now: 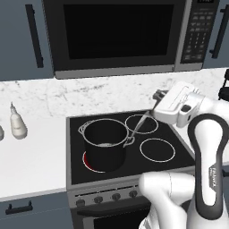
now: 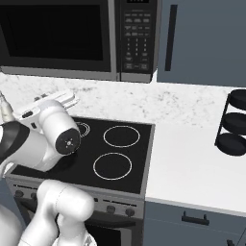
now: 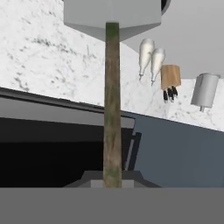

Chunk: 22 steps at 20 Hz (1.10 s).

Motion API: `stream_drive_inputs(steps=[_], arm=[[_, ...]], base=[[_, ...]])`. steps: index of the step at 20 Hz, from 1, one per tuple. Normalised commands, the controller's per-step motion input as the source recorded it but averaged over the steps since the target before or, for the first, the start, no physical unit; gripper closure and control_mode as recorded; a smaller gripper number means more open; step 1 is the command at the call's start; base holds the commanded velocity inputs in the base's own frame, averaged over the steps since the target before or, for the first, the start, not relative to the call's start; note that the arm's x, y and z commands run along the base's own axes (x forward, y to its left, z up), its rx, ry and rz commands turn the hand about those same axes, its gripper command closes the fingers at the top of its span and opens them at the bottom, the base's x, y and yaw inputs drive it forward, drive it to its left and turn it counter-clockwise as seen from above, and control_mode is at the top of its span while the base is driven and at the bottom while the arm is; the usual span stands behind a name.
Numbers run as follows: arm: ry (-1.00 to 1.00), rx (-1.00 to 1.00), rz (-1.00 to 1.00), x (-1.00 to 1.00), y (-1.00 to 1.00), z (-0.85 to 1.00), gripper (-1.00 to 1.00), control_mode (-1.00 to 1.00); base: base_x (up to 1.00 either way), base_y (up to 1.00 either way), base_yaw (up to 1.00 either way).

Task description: Put the onion and broccoli in the pot. Retrieve the spatula and lightly stir the vegetables in the pot.

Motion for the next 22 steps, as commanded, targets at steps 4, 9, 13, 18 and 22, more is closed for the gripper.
stream_drive_inputs(steps=[4,9,13,18,22], arm=[[0.01,0.0,0.0,0.0,0.34,0.0,1.0,-1.0],[0.03,0.03,0.0,0.0,0.35,-0.07,1.0,-1.0],[0.06,0.07,0.0,0.0,0.28,-0.08,1.0,-1.0],[0.08,0.08,0.0,0.03,0.32,-0.12,1.0,-1.0],[0.07,0.07,0.0,0.02,0.33,-0.06,1.0,-1.0]], base=[[0.0,0.0,0.0],[0.0,0.0,0.0],[0.0,0.0,0.0],[0.0,0.0,0.0],[0.0,0.0,0.0]])
